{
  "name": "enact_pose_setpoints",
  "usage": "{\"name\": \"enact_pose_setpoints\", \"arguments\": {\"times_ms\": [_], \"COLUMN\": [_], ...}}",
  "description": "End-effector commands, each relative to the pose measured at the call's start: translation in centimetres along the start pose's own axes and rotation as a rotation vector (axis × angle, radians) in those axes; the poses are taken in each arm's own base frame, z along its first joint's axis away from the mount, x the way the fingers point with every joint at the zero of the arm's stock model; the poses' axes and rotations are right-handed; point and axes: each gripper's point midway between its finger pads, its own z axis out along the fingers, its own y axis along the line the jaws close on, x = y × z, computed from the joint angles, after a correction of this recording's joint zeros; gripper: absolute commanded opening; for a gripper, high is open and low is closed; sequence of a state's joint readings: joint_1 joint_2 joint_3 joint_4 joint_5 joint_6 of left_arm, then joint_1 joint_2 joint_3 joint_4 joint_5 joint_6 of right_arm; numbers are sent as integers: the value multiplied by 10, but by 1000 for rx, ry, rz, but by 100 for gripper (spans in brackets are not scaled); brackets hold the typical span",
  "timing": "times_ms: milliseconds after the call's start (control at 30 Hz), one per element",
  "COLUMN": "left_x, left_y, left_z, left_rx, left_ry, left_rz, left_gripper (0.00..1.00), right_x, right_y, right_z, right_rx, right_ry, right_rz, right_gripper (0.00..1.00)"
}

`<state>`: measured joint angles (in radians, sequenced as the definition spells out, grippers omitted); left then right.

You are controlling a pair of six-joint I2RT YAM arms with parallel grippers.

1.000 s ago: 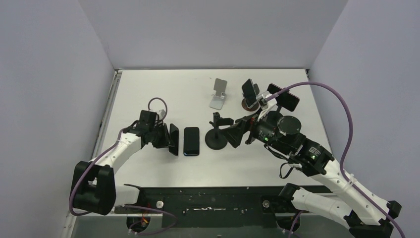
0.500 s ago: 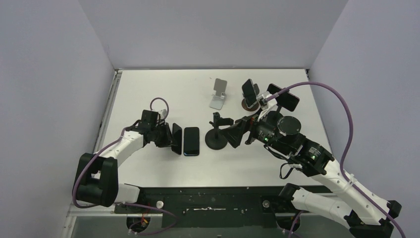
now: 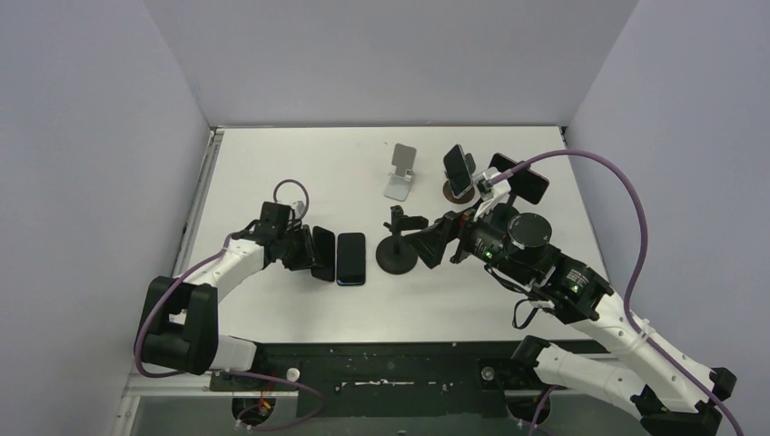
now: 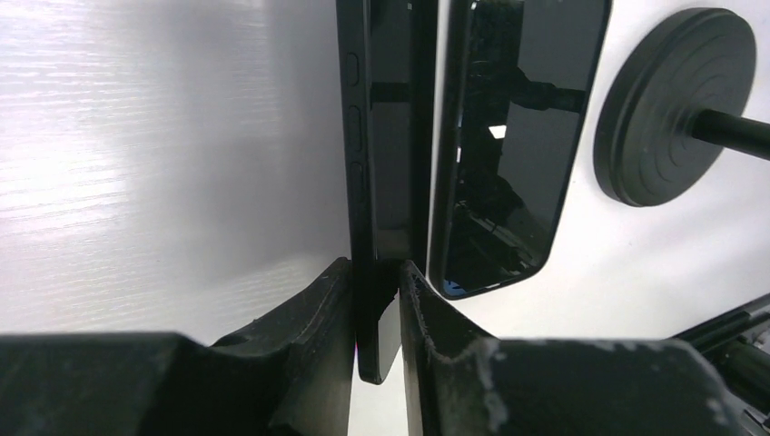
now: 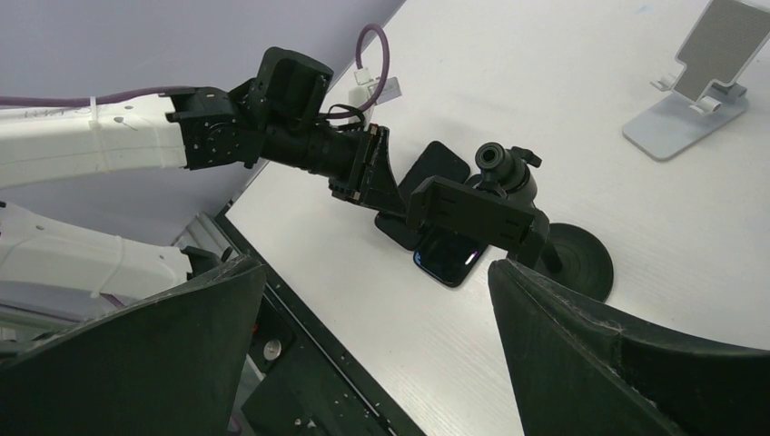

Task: Remove the phone from the phone stand
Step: Place the phone at the center of the board.

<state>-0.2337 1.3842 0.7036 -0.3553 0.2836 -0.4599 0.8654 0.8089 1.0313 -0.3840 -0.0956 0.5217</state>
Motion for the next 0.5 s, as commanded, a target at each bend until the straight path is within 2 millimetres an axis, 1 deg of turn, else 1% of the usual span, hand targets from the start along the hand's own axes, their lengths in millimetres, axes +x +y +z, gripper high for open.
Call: {"name": "enact_pose_setpoints", "arguments": {"times_ms": [0, 467], "left_x": [-7, -5], "left_y": [9, 22], "left_z": [0, 4], "left_rx": [-47, -103], "left_ry": [-34, -26], "left_rz": [7, -2], "left_gripper": [22, 24], "right_x": [-13, -13], "right_y": [3, -1], "right_z": [-5, -7], "right_rx": [6, 27], "right_ry": [-42, -43], "right_rz": [7, 9], "right_gripper": [100, 100]}}
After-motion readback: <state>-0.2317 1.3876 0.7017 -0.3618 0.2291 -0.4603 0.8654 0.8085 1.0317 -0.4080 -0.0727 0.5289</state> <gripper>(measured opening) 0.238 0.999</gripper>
